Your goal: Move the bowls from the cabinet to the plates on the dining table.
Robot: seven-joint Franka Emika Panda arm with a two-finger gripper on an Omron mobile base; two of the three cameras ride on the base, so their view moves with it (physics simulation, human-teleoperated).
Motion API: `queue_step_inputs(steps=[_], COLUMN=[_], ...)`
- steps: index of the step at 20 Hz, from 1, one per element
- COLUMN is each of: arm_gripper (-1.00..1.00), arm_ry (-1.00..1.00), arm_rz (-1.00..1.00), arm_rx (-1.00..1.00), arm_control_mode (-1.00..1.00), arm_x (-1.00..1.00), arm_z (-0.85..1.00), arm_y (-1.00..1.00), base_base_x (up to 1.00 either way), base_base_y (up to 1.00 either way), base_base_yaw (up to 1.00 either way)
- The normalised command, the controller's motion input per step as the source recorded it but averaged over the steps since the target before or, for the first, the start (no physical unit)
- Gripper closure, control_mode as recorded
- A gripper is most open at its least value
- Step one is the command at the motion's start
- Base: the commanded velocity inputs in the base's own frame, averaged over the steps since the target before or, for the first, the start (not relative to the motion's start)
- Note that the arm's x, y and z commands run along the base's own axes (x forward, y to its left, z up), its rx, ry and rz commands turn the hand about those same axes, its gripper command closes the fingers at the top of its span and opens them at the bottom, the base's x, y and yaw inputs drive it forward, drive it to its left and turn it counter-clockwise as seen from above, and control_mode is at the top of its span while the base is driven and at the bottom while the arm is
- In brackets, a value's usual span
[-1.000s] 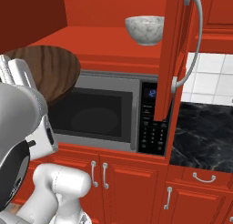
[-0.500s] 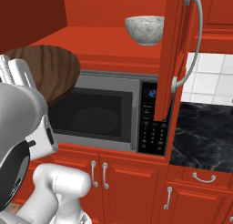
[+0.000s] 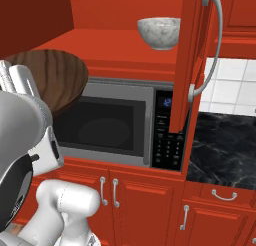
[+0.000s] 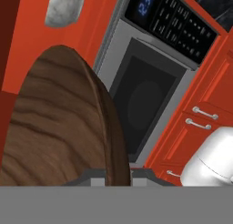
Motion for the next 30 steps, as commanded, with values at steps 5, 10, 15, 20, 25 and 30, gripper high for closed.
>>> queue_step_inputs(steps=[5, 10, 15, 20, 25, 30], arm_gripper=[1.00, 1.00, 1.00, 1.00, 1.00, 1.00], arm_ry=[0.00, 0.00, 0.00, 0.00, 0.00, 0.00], arm_rz=[0.00, 0.00, 0.00, 0.00, 0.00, 0.00], arm_rx=[0.00, 0.00, 0.00, 0.00, 0.00, 0.00], arm_control_mode=[1.00, 1.00, 1.00, 1.00, 1.00, 1.00], arm_x=[0.00, 0.00, 0.00, 0.00, 0.00, 0.00], arm_z=[0.00, 0.00, 0.00, 0.00, 0.00, 0.00], arm_y=[0.00, 0.00, 0.00, 0.00, 0.00, 0.00], base_base_x=[-0.08, -0.86, -1.00, -0.71, -0.03, 0.00], base_base_y=[0.00, 0.00, 0.00, -0.01, -0.45, -0.66], base_base_yaw=[0.00, 0.00, 0.00, 0.00, -0.22, -0.41])
